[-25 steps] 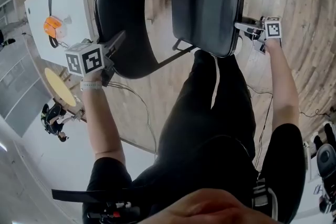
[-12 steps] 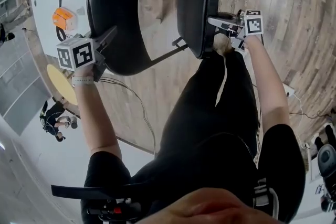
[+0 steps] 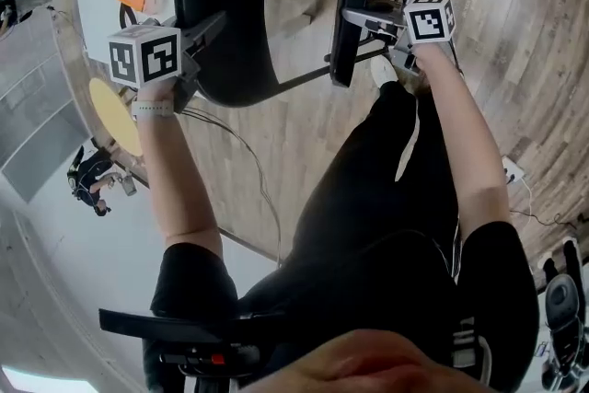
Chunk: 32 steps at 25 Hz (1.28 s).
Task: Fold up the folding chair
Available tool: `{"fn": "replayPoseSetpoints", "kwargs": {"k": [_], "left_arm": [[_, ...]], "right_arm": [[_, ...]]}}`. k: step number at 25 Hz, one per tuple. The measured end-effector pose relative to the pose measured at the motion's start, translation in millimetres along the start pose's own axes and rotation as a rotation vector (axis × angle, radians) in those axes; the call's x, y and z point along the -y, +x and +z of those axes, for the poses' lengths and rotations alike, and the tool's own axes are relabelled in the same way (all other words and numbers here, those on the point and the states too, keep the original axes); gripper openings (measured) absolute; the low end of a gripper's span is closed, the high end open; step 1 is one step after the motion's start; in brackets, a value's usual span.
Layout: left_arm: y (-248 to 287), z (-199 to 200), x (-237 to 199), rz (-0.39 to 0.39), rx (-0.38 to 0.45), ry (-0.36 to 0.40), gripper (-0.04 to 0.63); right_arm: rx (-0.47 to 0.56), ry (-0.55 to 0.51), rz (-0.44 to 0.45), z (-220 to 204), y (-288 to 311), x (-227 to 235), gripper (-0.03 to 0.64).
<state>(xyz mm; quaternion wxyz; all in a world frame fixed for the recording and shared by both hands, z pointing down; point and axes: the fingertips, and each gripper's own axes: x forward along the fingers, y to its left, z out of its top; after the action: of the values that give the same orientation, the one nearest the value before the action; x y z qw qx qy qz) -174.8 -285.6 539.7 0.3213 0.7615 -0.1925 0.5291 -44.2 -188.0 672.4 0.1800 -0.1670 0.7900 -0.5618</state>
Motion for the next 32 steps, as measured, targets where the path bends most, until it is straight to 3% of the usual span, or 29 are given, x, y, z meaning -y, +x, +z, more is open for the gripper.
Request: {"fn": "replayPoseSetpoints", "kwargs": {"k": [17,32], "left_arm": [[-21.1,-6.5,-48.2,0.046,-0.004,0.002,0.052],[-27.1,-8.9,-68.7,0.048,0.000,0.003,0.055]], "right_arm": [[0.008,0.108,-0.101,13.5,135.7,25.4,0.051],[0.036,0.131,-0.147,17.7,173.4,35.3,0.051]]}}
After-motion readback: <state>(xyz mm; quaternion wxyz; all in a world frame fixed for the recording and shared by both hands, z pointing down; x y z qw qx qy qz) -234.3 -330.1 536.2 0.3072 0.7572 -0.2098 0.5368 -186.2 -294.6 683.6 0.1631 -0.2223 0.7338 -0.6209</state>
